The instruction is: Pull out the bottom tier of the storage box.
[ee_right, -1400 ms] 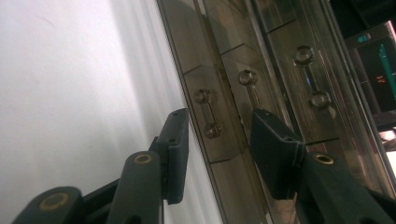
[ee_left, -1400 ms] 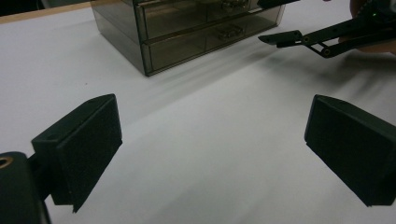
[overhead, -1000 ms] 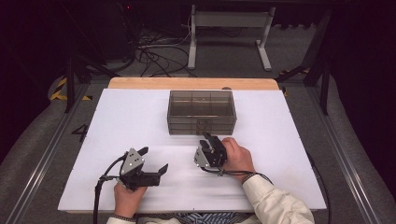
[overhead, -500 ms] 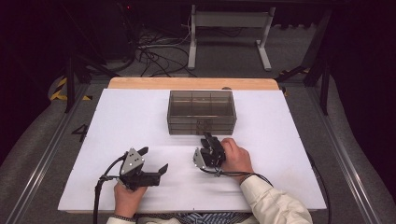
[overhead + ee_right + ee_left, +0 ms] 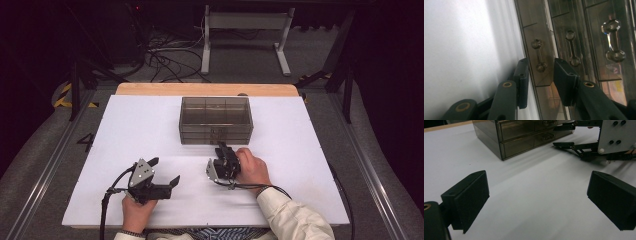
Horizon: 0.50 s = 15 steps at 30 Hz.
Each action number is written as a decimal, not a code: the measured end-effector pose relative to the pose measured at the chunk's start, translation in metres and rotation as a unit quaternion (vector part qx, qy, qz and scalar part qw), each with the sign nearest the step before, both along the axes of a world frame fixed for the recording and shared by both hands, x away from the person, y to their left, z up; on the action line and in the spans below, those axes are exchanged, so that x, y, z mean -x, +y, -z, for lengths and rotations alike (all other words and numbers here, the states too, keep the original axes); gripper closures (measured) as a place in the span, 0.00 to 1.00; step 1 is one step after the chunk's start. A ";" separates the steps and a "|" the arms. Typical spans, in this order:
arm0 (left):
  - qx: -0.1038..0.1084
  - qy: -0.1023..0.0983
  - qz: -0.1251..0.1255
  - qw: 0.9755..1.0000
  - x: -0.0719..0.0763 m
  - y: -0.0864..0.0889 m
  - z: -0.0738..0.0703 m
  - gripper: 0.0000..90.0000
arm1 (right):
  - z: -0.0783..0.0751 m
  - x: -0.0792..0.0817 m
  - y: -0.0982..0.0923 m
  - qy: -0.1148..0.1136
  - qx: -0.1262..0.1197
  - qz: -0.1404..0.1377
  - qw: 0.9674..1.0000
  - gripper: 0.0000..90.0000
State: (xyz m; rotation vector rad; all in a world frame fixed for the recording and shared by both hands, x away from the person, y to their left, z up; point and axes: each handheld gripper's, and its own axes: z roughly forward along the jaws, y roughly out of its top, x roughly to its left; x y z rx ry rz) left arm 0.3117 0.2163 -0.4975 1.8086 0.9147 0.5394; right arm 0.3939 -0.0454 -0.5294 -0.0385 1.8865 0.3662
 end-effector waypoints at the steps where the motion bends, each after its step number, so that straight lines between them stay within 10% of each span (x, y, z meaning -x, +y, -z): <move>1: 0.000 0.000 0.000 1.000 0.000 0.000 0.000 0.05 | 0.000 -0.001 0.000 -0.003 0.005 0.000 1.000 0.74; 15: -0.002 -0.004 -0.001 1.000 0.000 0.000 0.000 0.05 | 0.005 -0.007 0.003 -0.019 0.020 0.020 0.999 0.82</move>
